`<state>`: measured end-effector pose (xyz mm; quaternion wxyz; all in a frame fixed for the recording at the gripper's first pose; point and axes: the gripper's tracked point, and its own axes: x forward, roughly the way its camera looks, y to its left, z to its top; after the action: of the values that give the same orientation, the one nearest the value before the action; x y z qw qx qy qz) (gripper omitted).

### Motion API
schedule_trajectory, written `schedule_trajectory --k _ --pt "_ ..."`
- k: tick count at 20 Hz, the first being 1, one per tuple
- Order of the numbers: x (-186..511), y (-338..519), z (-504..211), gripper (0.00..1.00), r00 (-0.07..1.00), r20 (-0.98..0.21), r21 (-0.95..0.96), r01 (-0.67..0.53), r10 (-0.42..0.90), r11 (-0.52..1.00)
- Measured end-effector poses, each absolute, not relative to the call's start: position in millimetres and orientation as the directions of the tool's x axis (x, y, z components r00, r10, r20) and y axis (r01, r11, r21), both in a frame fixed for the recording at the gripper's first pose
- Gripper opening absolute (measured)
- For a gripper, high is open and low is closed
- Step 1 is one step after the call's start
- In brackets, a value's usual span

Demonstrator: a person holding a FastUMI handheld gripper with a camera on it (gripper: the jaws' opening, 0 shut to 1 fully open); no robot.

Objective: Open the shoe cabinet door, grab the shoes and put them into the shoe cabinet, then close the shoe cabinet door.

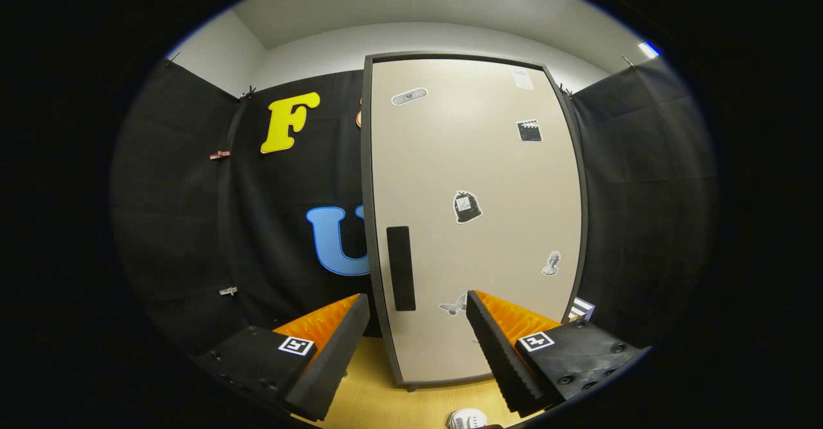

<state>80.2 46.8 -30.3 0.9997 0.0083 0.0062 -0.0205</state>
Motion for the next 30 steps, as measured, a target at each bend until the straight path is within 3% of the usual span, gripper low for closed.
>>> schedule_trajectory --k 18,24,26,28,30 --pt "212 53 -76 0.97 0.991 -0.067 0.024 0.115 -0.113 0.993" --pt "218 54 -78 0.69 0.988 -0.061 -0.009 0.144 -0.144 0.99" --pt "222 49 -79 0.66 0.985 -0.06 -0.01 0.161 -0.161 0.987" --pt "217 49 -76 0.47 0.985 -0.058 -0.008 0.164 -0.164 0.986" --pt "219 50 -76 0.49 0.986 -0.056 -0.009 0.158 -0.158 0.987"
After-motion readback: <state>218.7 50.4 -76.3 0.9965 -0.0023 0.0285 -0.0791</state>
